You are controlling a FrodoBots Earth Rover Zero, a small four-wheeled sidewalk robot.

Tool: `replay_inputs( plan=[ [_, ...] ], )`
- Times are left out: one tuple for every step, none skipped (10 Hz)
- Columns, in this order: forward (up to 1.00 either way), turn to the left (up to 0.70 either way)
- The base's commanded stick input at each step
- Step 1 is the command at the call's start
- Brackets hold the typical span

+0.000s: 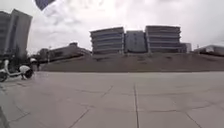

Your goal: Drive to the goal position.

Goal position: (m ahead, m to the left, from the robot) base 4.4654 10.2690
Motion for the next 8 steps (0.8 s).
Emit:
replay_inputs(
  plan=[
    [0.70,0.14],
    [0.70,0.14],
    [0.70,0.14],
    [0.70,0.14],
    [0.70,0.14],
    [0.70,0.14],
    [0.70,0.14],
    [0.70,0.14]
  ],
)
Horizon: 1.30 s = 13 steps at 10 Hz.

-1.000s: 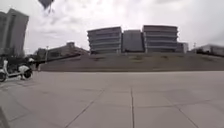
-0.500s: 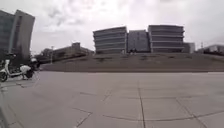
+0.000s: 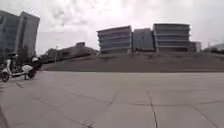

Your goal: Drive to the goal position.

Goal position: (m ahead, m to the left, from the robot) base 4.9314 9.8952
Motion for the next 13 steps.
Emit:
replay_inputs(
  plan=[
    [0.70,0.14],
    [0.70,0.14],
    [0.70,0.14],
    [0.70,0.14],
    [0.70,0.10],
    [0.70,0.02],
    [0.70,0.00],
    [0.70,0.00],
    [0.70,0.00],
    [0.70,0.00],
    [0.70,0.00],
    [0.70,0.00],
    [0.70,0.05]
  ],
)
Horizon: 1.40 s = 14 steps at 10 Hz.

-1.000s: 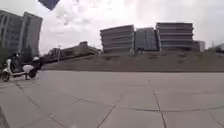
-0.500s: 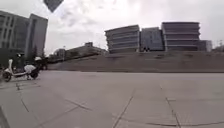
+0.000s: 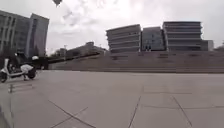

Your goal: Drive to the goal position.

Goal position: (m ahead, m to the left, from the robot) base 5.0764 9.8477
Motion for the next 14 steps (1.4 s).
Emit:
replay_inputs(
  plan=[
    [0.70,0.11],
    [0.70,0.14],
    [0.70,0.14],
    [0.70,0.14],
    [0.70,0.14],
    [0.70,0.14],
    [0.70,0.14],
    [0.70,0.14],
    [0.70,0.14],
    [0.70,0.14],
    [0.70,0.14],
    [0.70,0.10],
    [0.70,0.04],
    [0.70,0.00]
  ],
)
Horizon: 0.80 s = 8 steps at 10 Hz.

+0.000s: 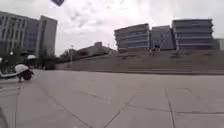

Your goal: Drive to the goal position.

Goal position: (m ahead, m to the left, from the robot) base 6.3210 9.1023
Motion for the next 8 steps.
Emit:
replay_inputs(
  plan=[
    [0.70,0.00],
    [0.70,0.00],
    [0.70,0.00],
    [0.70,0.00],
    [0.70,0.00],
    [0.70,0.00],
    [0.70,0.00],
    [0.70,0.00]
  ],
)
